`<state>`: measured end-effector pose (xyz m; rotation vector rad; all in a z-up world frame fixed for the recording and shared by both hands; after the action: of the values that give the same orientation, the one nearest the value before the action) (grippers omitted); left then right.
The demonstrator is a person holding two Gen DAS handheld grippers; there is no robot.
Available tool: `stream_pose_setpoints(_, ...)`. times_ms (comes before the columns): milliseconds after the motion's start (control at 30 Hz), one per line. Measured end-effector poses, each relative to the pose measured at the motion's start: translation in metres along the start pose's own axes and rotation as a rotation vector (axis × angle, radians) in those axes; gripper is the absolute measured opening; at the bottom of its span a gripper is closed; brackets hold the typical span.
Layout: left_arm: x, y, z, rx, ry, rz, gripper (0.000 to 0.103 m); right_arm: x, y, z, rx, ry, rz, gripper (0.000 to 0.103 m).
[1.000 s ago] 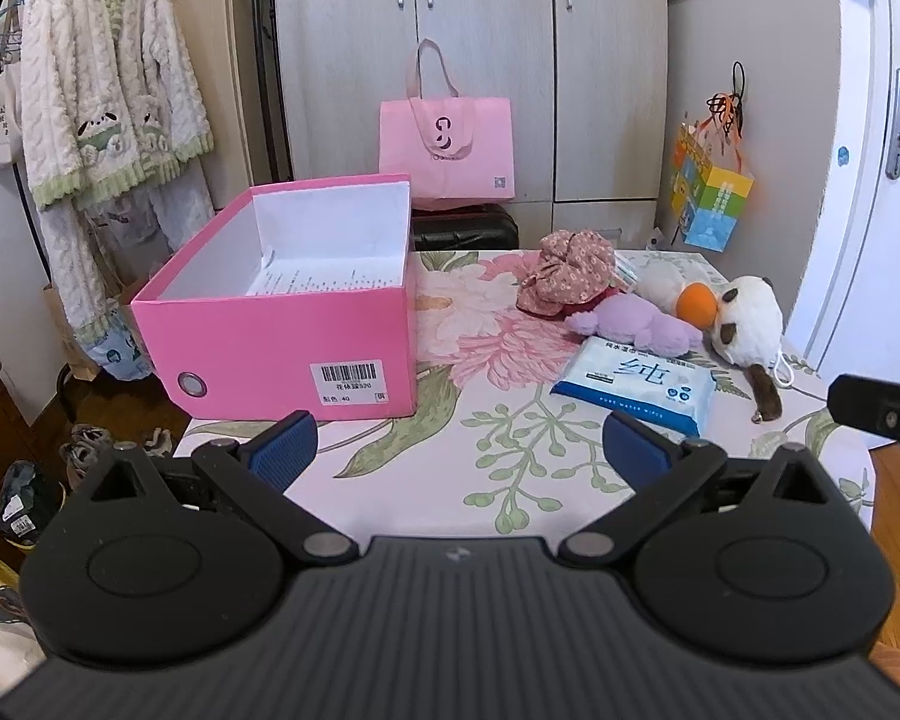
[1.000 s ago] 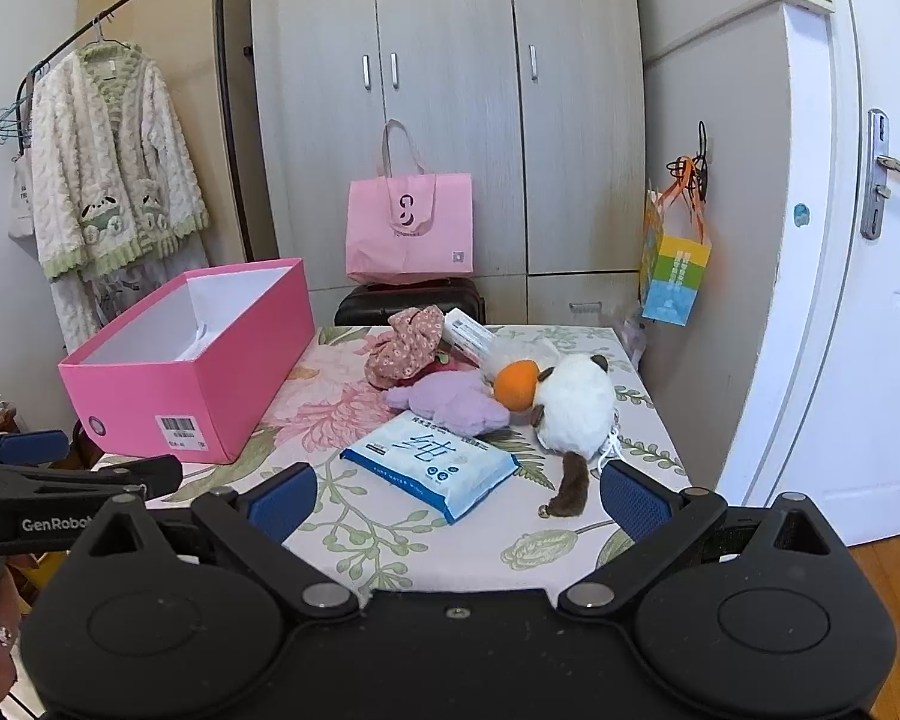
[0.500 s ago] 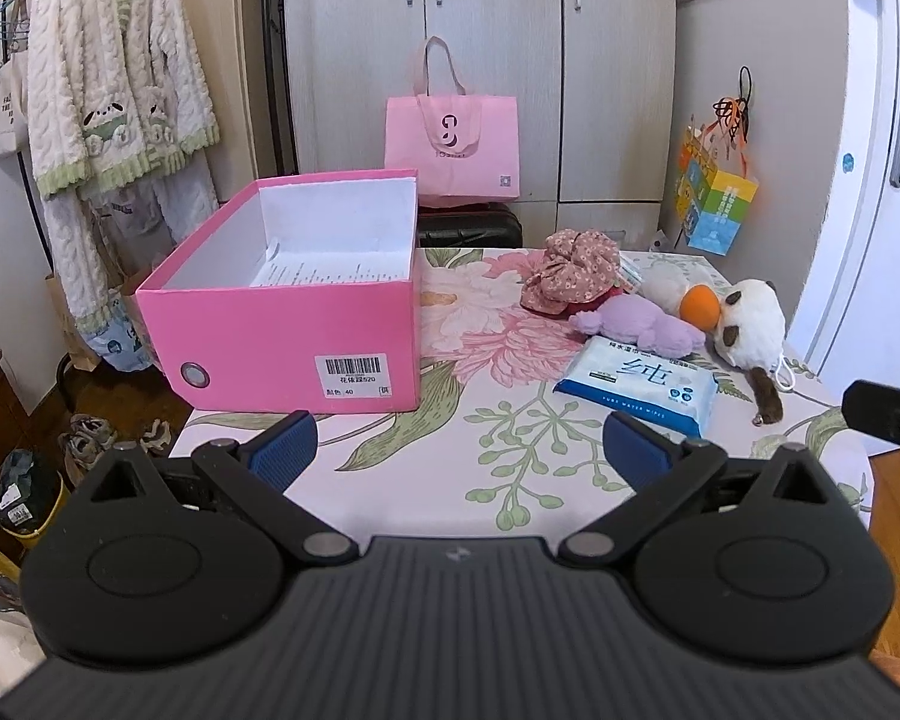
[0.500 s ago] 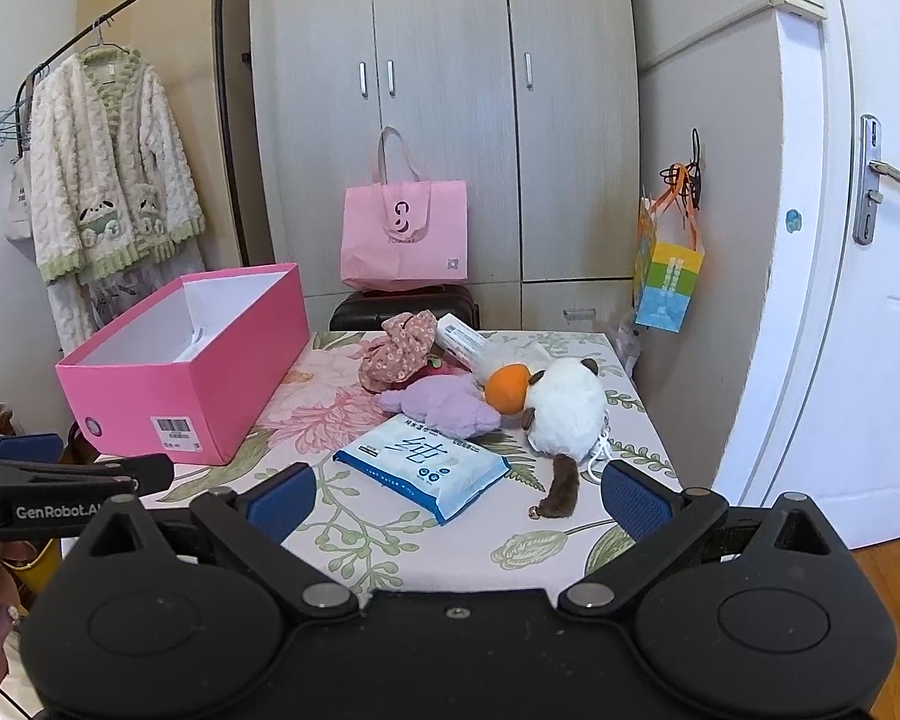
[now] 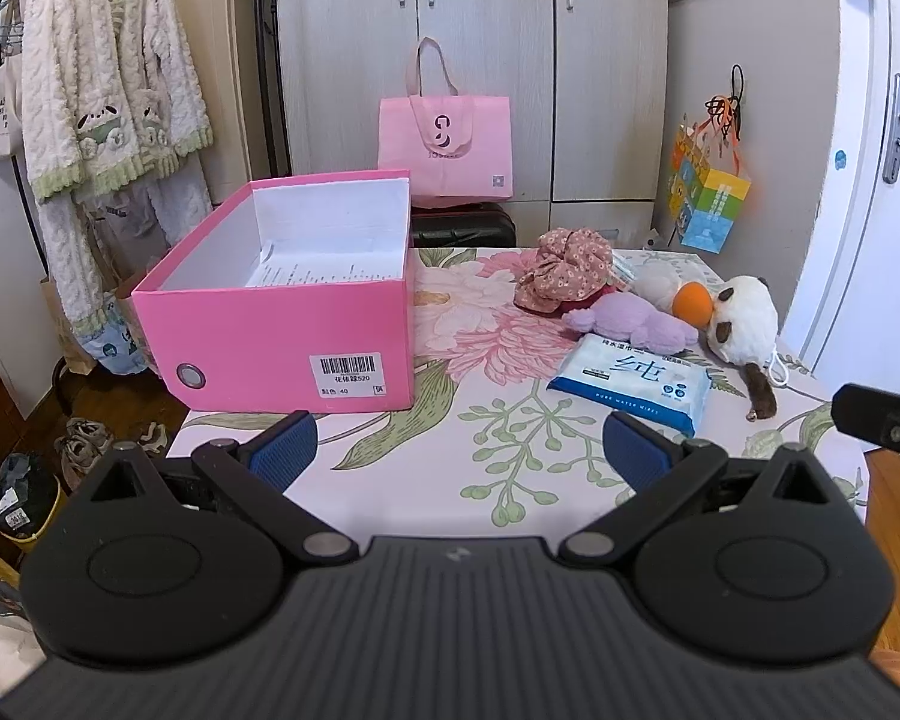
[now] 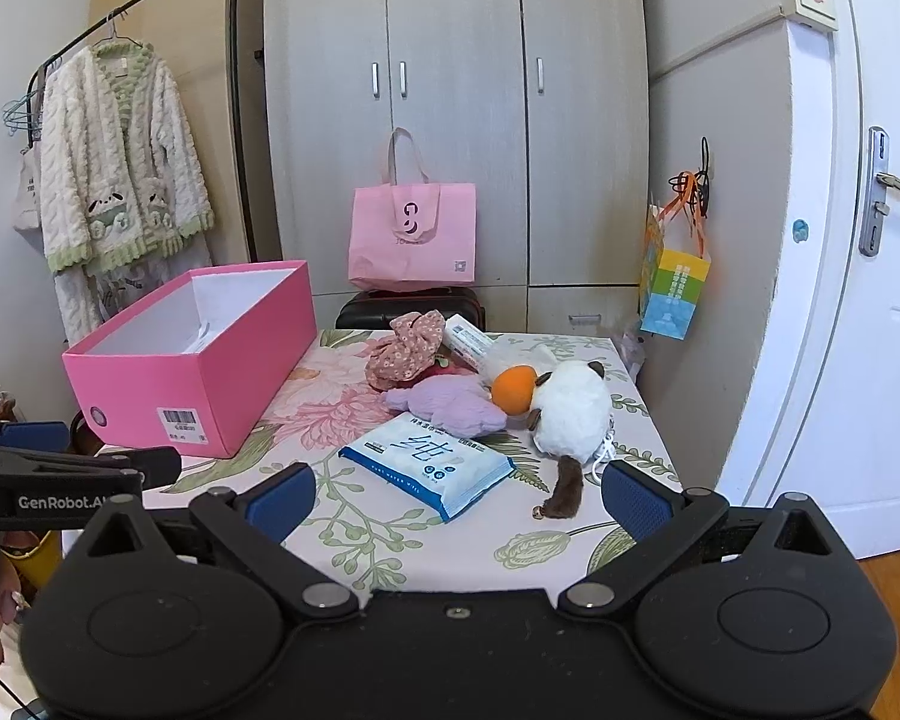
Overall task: Organize soft objects
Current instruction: 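Move the right tool toward the wet-wipes pack on the table, then close the right gripper on the blue-and-white wet-wipes pack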
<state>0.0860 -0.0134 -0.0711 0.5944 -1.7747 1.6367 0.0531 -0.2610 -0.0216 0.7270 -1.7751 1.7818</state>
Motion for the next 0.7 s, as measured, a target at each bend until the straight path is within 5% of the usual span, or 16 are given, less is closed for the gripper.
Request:
stream_pose_setpoints(233, -0.002, -0.004, -0.001, 0.046, 0.047, -0.015, 0.103, 0.003, -0.002, -0.002, 0.032, -0.011, 0.003, 0.103)
stream_pose_setpoints(700, -0.004, -0.043, 0.021, -0.119, 0.211, 0.002, 0.101, -0.005, -0.014, -0.004, 0.132, -0.143, 0.036, 0.103)
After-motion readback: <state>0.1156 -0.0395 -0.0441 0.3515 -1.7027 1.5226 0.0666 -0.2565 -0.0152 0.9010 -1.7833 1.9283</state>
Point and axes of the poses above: each gripper's, at about its wrist camera, not at the fingertips, and x roughly against the way its jaws point, z to its right, y to its underside, the point moved 10 cm from there along -x, roughly the way its jaws point, and after that the axes turned 14 degrees about -z, right-handed, at the moved point
